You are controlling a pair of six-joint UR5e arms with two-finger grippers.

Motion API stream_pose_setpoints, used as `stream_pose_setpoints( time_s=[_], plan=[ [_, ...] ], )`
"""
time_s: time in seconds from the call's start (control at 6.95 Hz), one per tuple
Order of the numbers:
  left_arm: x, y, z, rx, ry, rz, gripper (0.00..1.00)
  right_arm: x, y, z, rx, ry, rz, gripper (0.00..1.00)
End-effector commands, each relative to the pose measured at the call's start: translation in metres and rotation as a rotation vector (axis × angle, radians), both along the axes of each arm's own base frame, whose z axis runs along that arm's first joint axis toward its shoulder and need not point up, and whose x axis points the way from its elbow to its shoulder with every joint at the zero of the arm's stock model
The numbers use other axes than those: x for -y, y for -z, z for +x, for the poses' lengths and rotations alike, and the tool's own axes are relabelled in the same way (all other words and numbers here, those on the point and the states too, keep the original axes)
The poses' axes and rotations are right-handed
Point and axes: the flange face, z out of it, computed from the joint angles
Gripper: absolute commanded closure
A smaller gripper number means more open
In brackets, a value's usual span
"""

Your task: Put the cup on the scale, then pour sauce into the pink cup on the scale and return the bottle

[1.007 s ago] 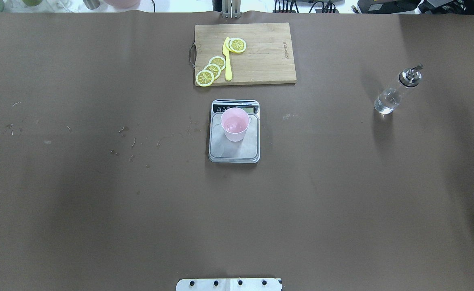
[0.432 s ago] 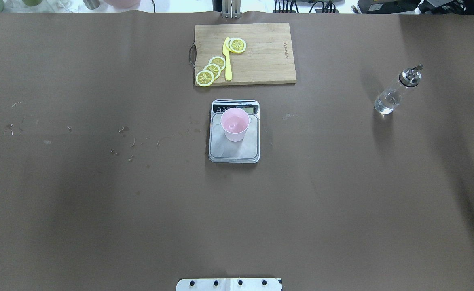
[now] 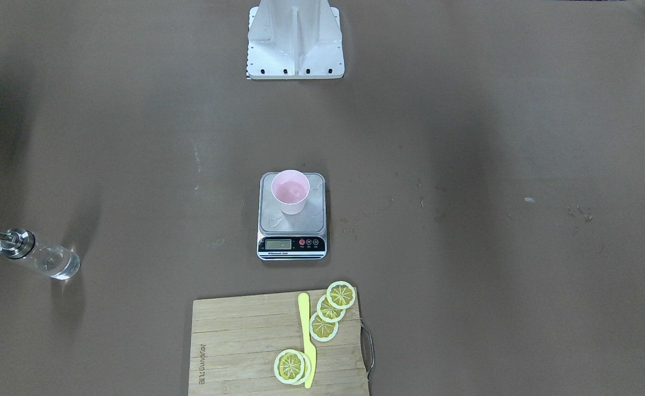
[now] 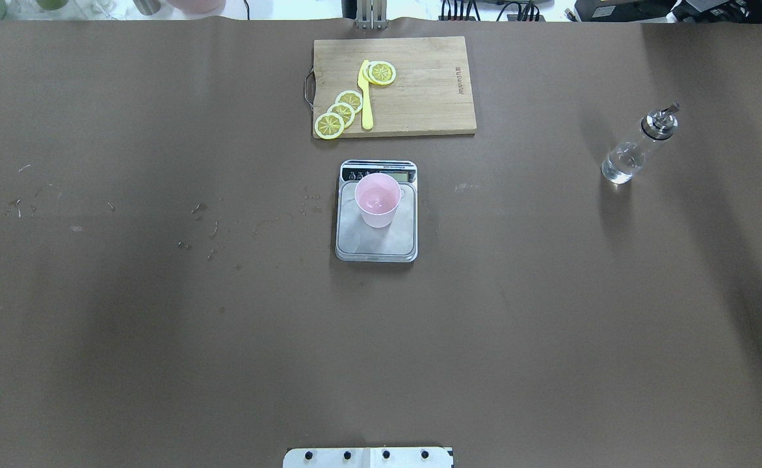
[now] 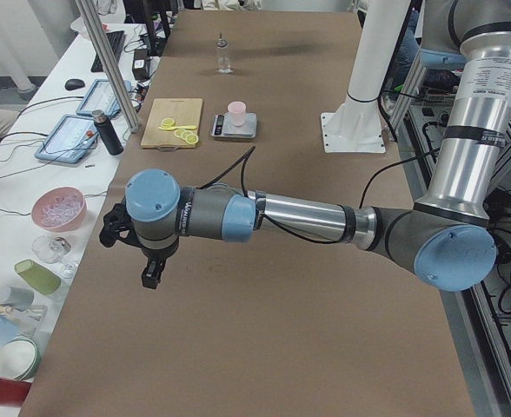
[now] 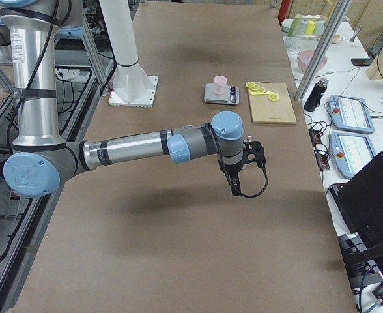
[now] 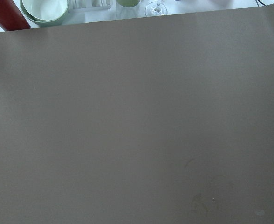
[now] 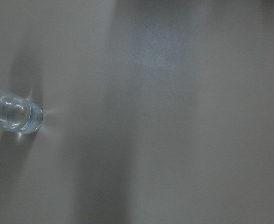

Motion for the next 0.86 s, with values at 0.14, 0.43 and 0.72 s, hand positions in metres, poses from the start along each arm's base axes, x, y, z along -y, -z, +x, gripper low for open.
stream_pose_setpoints(
  time_s=[0.14,0.43,0.72],
  plan=[
    [-0.005,-0.007,-0.002,-0.003,0.009,-0.021,0.02,0.000,-0.004,0.015,0.051,-0.032,-0.065,0.00],
    [-0.012,0.001,-0.014,-0.004,0.032,-0.014,0.02,0.001,-0.003,0.015,0.046,-0.033,-0.062,0.00],
    [-0.065,-0.026,-0.003,-0.020,0.024,-0.033,0.02,0.002,-0.012,0.015,0.041,-0.033,-0.076,0.00]
  ],
)
